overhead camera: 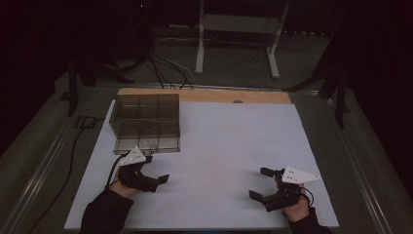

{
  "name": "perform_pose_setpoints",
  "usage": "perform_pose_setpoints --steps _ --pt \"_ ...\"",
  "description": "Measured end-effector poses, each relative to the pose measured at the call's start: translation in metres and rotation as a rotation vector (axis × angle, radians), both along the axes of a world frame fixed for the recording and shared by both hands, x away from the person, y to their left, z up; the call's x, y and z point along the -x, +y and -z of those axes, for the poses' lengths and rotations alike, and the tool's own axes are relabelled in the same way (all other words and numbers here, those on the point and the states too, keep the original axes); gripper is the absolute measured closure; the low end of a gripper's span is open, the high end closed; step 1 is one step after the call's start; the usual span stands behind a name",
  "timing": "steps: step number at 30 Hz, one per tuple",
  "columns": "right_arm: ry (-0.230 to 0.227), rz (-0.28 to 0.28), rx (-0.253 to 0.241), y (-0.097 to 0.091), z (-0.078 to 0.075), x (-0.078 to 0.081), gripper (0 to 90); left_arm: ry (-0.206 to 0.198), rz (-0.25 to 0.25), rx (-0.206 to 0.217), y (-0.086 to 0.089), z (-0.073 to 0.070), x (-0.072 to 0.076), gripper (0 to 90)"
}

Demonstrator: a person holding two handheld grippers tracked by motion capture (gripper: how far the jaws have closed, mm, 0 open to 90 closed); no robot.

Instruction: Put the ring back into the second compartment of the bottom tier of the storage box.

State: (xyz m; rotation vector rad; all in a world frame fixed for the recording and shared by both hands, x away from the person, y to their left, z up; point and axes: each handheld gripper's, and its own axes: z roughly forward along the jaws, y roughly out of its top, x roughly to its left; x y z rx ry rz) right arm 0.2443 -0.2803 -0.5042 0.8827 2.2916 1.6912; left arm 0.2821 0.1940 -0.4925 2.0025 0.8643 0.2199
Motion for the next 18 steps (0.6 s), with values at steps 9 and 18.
perform_pose_setpoints --steps 9,18 --pt "0.004 0.001 0.002 0.0 0.0 0.0 0.0 0.014 -0.036 -0.025 0.013 0.012 0.018 0.5" --pt "0.0 0.001 0.004 0.0 0.0 0.0 0.0 -0.001 -0.058 -0.043 0.027 0.015 0.033 0.5"
